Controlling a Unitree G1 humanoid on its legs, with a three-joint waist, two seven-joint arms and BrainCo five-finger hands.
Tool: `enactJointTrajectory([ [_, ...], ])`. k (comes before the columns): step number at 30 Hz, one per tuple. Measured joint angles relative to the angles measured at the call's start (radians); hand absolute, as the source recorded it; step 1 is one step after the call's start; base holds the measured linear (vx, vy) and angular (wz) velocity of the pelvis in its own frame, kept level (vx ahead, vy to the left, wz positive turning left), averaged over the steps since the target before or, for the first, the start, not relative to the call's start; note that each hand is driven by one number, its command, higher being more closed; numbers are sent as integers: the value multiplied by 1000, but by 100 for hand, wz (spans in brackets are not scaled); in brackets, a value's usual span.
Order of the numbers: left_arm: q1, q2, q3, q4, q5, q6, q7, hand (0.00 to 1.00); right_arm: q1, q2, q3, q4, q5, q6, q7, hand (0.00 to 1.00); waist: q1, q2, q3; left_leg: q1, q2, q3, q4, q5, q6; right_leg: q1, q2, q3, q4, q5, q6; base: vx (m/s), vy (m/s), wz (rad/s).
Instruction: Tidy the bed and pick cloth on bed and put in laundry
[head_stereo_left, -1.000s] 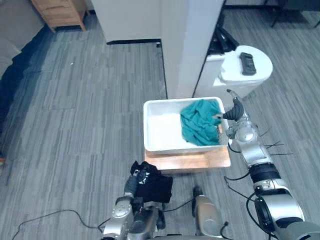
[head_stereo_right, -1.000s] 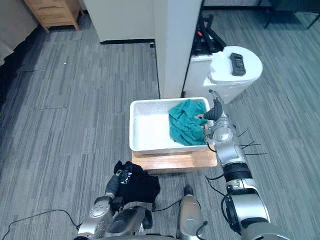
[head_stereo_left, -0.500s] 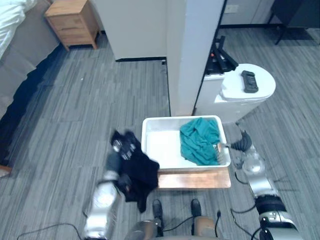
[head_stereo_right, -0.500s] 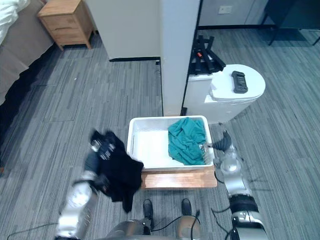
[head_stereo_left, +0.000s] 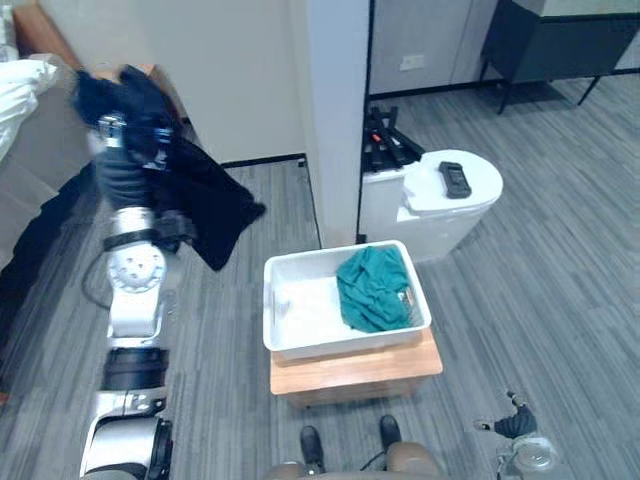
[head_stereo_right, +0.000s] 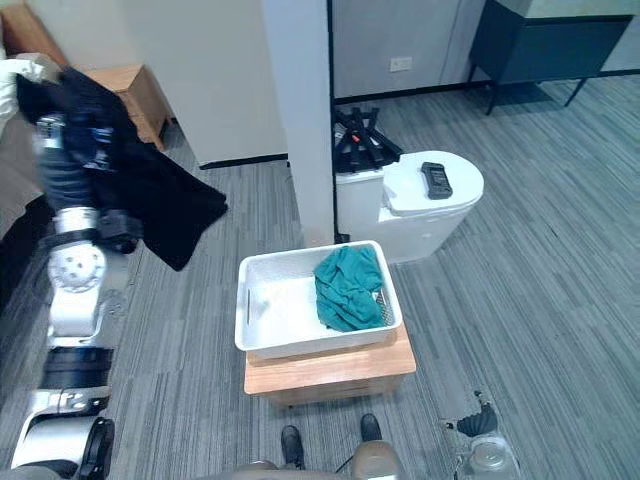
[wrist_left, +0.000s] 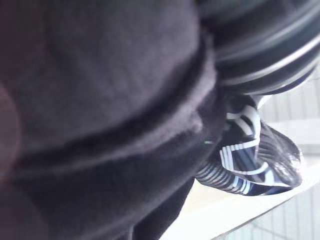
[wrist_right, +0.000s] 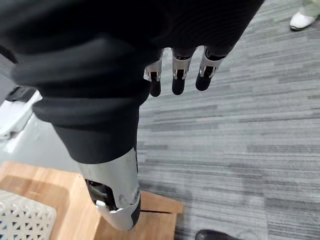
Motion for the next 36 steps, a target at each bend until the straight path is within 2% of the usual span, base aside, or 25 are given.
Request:
enactJointTrajectory([
  [2,-1,-46,-51,30,31,19,0,100,-14,9,6,-1,2,1,-4,0,-20,-5,32,-5,-3,22,0,0,0,-13,-5,14,2,2,2,-39,29,-30],
  [5,-42,-127,-132,111,104,47,-6,100,-23,24,51,-22,11,3,-11,0,-24,-8,69,-61,-2,64,0,0,0,-87,-6,35,15,2,3,-43,8,-24],
  [8,-108,-181,-146,210,154,72,-1,100,-31,58,80,-85,30,6,-34,0,-23,-25,112,-92,3,134,1,-2,-5,-130,-14,49,11,11,15,-25,-6,-18],
  [10,-134,-200,-146,273,188,85,8,100,-35,65,100,-118,42,5,-44,0,-24,-28,121,-104,11,171,1,-2,-7,-148,-14,52,11,18,23,0,-16,-19],
  [11,-167,-217,-148,327,217,103,10,0,-37,81,108,-137,50,0,-62,0,-25,-37,142,-106,13,190,0,-2,-7,-154,-15,54,15,18,23,17,-9,-6],
  [16,-209,-230,-143,411,240,114,36,0,-46,108,111,-139,79,-1,-80,0,-16,-49,172,-125,19,257,1,-2,-7,-195,-14,76,33,18,24,44,2,-10],
  [21,-221,-236,-123,431,240,126,56,0,-48,132,110,-121,99,-1,-101,0,-15,-49,178,-111,15,313,1,0,-9,-198,-19,103,35,68,31,111,17,-14],
  [27,-254,-235,-86,429,240,126,77,0,-45,152,93,-91,121,-4,-106,0,-6,-47,179,-59,26,318,6,3,-2,-152,-8,101,36,72,35,150,-16,-9],
  [28,-249,-236,-86,419,240,126,79,0,-40,158,81,-76,123,-4,-110,0,5,-47,179,-34,30,310,3,2,-3,-129,-5,99,38,71,33,116,-36,4],
  [32,-188,-224,-48,292,240,122,91,0,-19,165,53,-51,127,-5,-111,0,11,-47,179,-3,35,257,1,-21,-21,-86,-5,58,55,36,24,83,-42,29],
  [36,-21,-176,8,183,238,121,65,0,-5,165,-6,16,137,-1,-90,0,16,-44,176,50,36,214,0,-34,-11,-14,-8,23,58,3,18,25,-33,25],
])
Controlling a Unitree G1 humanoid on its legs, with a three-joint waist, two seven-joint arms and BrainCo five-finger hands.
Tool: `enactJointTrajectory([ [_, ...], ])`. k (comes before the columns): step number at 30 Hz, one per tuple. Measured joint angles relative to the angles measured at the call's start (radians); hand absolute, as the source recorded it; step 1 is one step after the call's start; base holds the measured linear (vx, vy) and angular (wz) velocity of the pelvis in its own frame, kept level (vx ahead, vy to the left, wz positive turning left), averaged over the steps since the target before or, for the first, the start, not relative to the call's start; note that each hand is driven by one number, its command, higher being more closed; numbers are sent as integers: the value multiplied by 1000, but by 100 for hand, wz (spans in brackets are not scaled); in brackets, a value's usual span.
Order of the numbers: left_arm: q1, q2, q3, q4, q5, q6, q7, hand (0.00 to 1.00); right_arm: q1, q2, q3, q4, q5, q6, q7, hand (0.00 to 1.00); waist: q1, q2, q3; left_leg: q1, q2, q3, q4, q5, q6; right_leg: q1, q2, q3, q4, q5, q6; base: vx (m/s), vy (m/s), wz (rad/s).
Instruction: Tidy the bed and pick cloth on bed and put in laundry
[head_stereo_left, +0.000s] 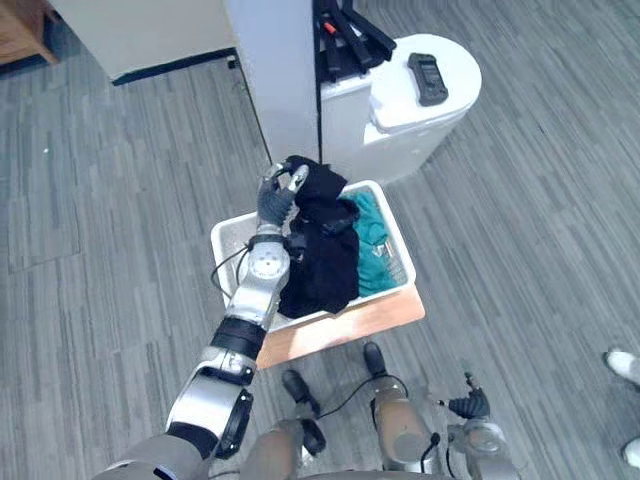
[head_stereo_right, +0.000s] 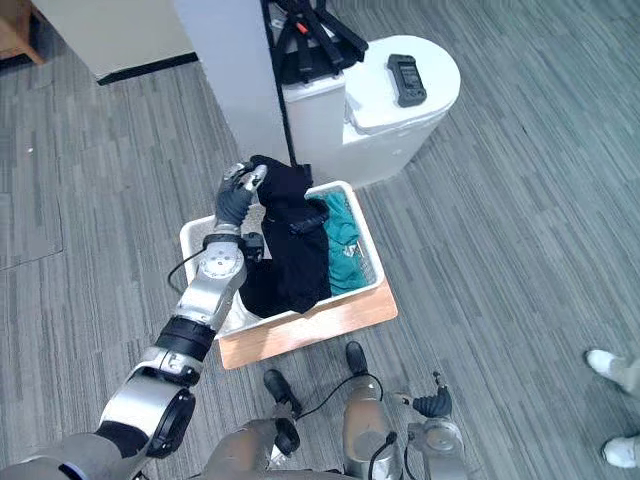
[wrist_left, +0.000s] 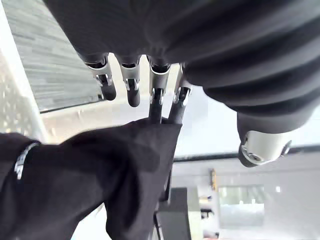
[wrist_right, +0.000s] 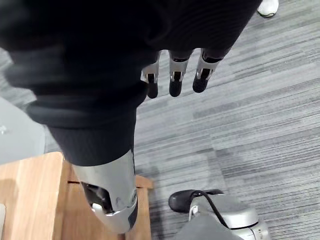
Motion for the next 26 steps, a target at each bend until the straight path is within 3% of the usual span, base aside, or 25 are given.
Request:
enactJointTrajectory([
  [5,163,14,25,-49,-4,-1,-71,0,13,-1,-46,61,0,13,30,0,46,14,-34,29,0,-3,0,0,0,34,-1,-18,2,-27,-9,9,-32,13],
  [9,326,3,44,-96,-33,-8,-95,0,23,6,-70,98,1,22,55,0,49,14,-93,41,0,-28,0,-1,1,59,-3,-48,7,-52,-3,34,-19,21],
  [15,518,-76,223,-99,-114,-33,-99,0,37,45,-131,132,22,39,61,0,108,0,-137,87,0,-58,0,-11,4,124,-9,-89,6,-79,-3,43,-8,19],
  [20,612,-144,407,152,-157,-31,-101,0,38,84,-150,132,43,41,61,0,129,-15,-192,125,-9,-68,0,-33,3,176,-19,-111,-10,-89,-7,68,16,8],
  [26,652,-236,594,445,-154,23,-114,0,34,106,-184,150,82,41,59,0,156,-27,-225,153,-17,-68,0,-55,2,208,-30,-118,-15,-106,-3,57,18,1],
])
